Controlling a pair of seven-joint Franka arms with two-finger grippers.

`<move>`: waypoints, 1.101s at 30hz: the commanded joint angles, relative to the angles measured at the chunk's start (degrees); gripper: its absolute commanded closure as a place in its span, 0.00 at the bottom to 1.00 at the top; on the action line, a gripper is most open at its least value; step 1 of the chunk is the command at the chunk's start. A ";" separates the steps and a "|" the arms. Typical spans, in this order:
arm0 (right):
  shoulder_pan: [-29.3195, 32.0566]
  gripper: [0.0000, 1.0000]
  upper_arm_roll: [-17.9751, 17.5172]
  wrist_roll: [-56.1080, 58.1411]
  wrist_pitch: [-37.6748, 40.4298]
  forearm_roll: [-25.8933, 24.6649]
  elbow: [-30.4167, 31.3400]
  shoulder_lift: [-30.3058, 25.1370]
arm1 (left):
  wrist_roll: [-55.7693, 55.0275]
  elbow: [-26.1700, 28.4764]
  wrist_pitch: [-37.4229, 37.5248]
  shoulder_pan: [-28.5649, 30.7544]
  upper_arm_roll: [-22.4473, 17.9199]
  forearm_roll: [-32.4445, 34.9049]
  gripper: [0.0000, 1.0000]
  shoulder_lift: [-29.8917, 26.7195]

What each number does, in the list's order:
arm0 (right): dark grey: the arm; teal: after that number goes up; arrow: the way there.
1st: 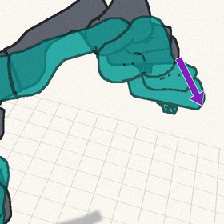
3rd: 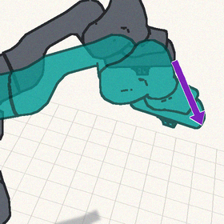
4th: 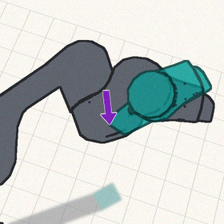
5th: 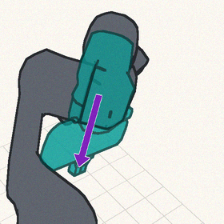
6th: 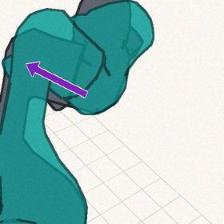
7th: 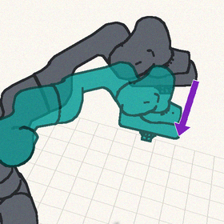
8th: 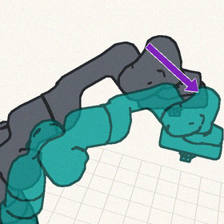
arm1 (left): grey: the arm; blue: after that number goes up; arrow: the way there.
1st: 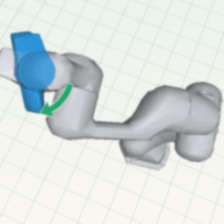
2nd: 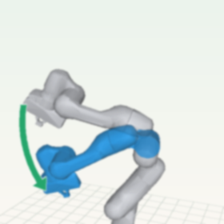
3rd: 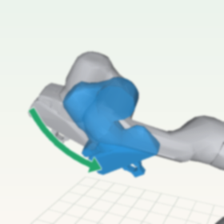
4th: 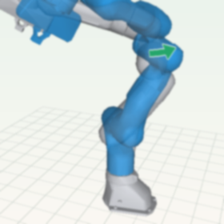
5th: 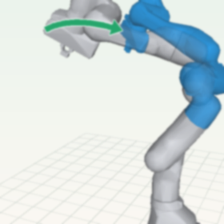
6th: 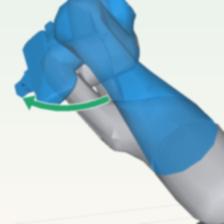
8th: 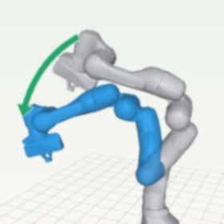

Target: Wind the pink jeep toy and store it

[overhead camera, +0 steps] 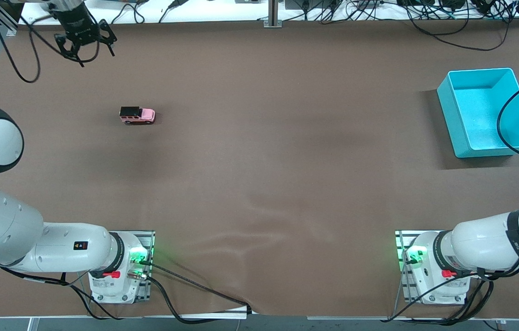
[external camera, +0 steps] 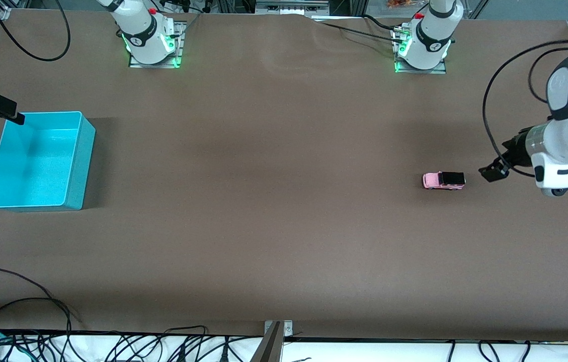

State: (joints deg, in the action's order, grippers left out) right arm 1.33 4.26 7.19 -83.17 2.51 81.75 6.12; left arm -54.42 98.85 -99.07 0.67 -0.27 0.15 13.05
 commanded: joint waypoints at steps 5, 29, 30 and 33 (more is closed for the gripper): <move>-0.01 0.00 -0.04 -0.07 0.55 1.27 -0.89 -0.05 | -21.15 4.06 -10.07 1.17 0.09 -1.03 0.00 3.29; -0.01 0.00 -0.13 -0.07 0.47 1.18 -0.89 -0.05 | -31.28 27.18 -37.85 3.28 0.18 -3.93 0.00 2.68; -0.01 0.00 -0.13 -0.07 0.46 1.18 -0.89 -0.05 | -31.28 28.06 -38.91 3.46 0.18 -3.93 0.00 2.59; -0.10 0.00 -0.13 -0.07 0.55 1.18 -0.89 -0.05 | -31.28 29.38 -41.37 3.55 0.27 -3.93 0.00 2.77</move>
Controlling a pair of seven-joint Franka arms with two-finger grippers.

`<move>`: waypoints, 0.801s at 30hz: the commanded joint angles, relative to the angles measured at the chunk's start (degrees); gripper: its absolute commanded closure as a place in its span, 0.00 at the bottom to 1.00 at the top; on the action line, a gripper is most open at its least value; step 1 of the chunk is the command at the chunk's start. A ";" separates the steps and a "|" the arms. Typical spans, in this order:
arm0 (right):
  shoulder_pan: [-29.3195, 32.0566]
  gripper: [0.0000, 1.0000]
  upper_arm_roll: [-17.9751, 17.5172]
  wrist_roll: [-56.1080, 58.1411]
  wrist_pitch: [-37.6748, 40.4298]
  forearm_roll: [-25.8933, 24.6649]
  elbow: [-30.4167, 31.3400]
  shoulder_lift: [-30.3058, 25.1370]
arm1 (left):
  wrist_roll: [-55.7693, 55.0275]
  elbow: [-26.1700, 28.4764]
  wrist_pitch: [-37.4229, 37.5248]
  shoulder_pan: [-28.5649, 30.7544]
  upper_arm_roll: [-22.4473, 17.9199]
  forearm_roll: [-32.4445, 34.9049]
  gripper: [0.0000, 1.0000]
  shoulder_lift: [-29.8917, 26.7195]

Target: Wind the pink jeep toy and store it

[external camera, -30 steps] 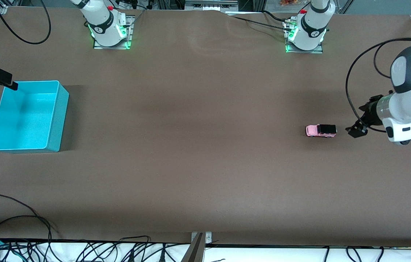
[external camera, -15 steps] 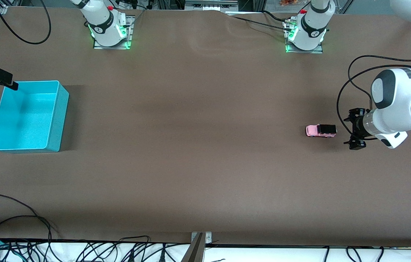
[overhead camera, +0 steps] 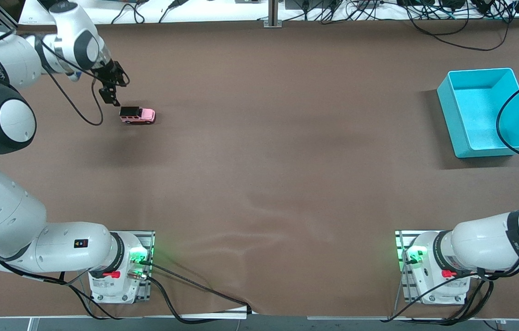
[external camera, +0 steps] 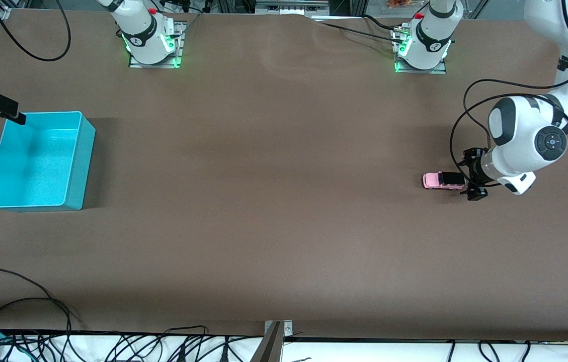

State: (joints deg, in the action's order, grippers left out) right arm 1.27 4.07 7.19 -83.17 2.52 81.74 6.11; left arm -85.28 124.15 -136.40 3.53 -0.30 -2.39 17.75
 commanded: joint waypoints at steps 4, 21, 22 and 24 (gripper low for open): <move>-0.04 0.00 0.06 -0.07 0.55 1.17 -0.88 -0.05 | -0.33 4.35 -5.97 0.60 0.30 -1.39 0.00 -0.71; -0.04 0.00 0.06 -0.07 0.47 1.17 -0.88 -0.05 | -0.15 7.69 -13.45 -0.02 1.53 -1.39 0.04 1.93; 0.05 0.00 0.06 -0.07 0.55 1.17 -0.88 -0.05 | -0.15 7.69 -13.45 -0.02 1.62 -1.39 0.07 1.93; -0.04 0.00 0.06 -0.07 0.55 1.17 -0.88 -0.05 | -0.32 7.60 -13.45 -0.02 1.62 -1.39 0.13 1.93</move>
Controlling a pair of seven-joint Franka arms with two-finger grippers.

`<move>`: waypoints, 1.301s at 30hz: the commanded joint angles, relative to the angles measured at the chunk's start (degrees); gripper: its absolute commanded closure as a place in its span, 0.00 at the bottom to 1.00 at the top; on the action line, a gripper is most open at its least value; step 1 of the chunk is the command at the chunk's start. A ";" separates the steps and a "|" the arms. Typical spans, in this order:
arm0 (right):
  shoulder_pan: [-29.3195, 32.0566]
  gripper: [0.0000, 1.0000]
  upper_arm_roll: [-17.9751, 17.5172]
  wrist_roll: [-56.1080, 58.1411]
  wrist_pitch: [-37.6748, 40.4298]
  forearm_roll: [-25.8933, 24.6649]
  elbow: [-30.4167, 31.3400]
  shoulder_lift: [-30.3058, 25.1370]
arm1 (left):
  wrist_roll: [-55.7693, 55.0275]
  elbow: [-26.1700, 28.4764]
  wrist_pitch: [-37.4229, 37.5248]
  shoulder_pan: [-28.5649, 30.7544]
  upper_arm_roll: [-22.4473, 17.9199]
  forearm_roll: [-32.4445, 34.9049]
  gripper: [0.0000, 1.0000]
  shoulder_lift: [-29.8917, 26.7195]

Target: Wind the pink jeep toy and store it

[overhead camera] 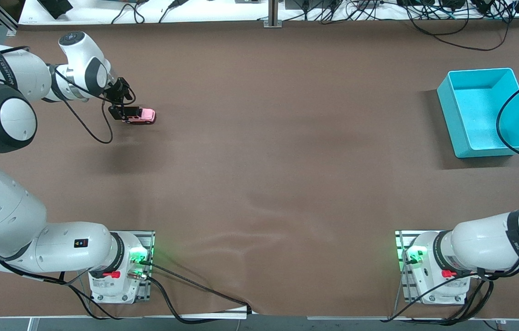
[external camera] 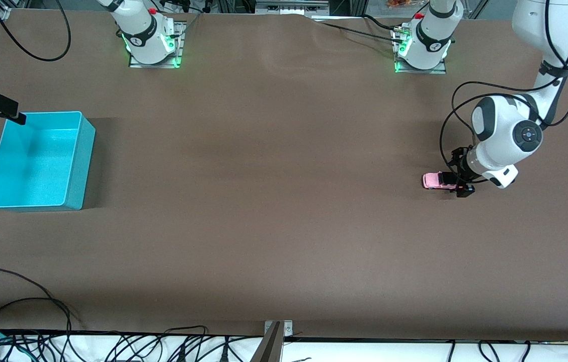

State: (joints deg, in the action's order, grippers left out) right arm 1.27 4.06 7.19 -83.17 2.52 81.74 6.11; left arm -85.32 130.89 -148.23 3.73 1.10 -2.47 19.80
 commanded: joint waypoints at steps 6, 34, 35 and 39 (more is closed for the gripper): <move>-0.04 0.00 0.07 -0.07 0.47 1.17 -0.88 -0.05 | -0.29 0.68 -1.62 -0.21 0.30 -1.49 0.73 -0.11; 0.05 0.00 0.24 -0.07 0.55 1.26 -0.88 -0.05 | -18.91 -4.42 4.27 -6.53 6.11 5.90 0.84 -2.31; 0.05 0.00 0.24 -0.07 0.47 1.17 -0.88 -0.05 | -19.44 -4.33 4.27 -7.15 6.11 5.90 0.84 -2.22; 0.05 0.00 0.24 -0.07 0.47 1.17 -0.88 -0.05 | -19.71 -3.89 3.66 -8.65 6.63 5.81 0.84 -1.43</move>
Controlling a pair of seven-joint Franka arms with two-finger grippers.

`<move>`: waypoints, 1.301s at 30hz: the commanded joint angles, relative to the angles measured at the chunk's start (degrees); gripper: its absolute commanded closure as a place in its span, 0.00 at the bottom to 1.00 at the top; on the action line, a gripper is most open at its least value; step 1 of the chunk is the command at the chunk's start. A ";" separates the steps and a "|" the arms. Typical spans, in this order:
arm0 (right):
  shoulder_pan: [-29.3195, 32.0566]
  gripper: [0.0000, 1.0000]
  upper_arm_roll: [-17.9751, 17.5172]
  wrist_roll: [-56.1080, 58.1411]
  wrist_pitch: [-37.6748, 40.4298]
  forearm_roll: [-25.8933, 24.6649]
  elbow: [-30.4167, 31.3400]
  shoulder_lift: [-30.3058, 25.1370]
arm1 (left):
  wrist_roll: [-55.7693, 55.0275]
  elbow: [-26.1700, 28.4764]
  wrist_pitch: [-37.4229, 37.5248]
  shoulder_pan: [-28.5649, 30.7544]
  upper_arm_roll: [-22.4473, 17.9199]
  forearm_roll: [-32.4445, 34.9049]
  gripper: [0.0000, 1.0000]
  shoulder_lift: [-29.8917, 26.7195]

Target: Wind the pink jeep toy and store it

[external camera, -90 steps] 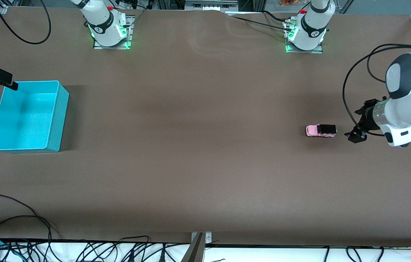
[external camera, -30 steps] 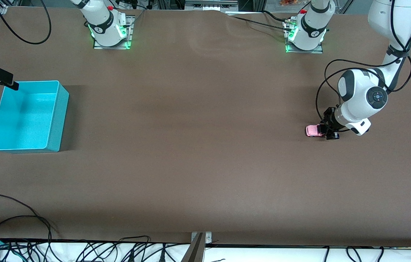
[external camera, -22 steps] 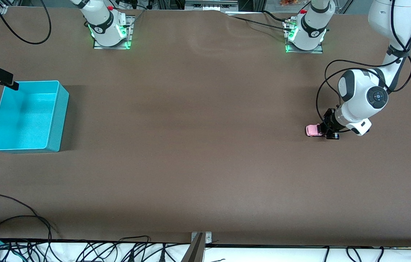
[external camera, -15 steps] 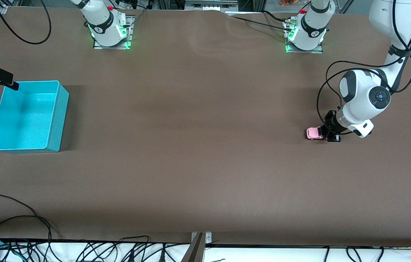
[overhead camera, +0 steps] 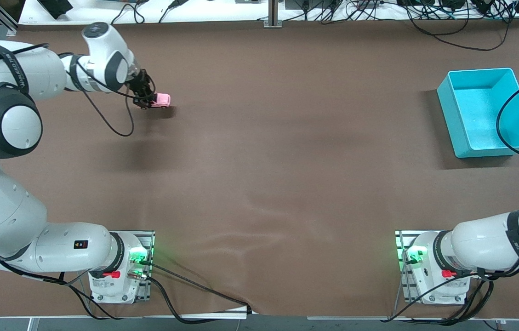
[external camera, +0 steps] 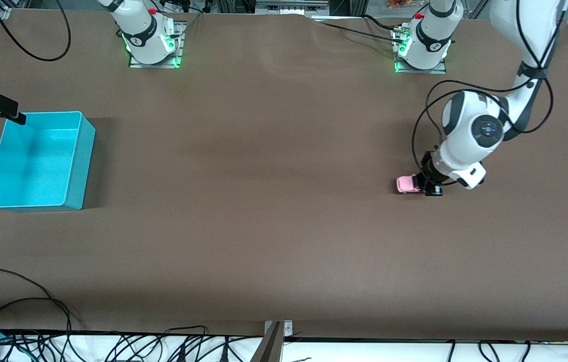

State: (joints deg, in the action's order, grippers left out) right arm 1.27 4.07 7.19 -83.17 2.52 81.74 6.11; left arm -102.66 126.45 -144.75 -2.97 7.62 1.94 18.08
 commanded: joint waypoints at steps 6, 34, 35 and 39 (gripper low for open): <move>0.14 0.00 0.32 -0.07 0.47 1.25 -0.88 -0.05 | -7.02 0.90 -2.29 -2.22 0.82 1.40 0.84 1.87; 0.23 0.00 0.32 -0.07 0.47 1.17 -0.88 -0.05 | -2.81 1.17 -4.31 1.12 0.82 5.44 0.88 4.95; 0.23 0.00 0.32 -0.07 0.47 1.17 -0.88 -0.05 | -2.11 1.17 -4.23 1.56 0.82 5.44 0.88 4.95; 0.23 0.00 0.32 -0.07 0.47 1.17 -0.88 -0.05 | 0.35 1.34 -4.31 3.49 0.82 5.44 0.88 5.21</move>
State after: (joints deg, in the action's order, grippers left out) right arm 1.36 4.38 7.18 -83.18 2.53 81.74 6.11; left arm -105.24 127.62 -147.99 -2.08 8.29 5.58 22.36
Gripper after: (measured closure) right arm 0.000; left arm 0.493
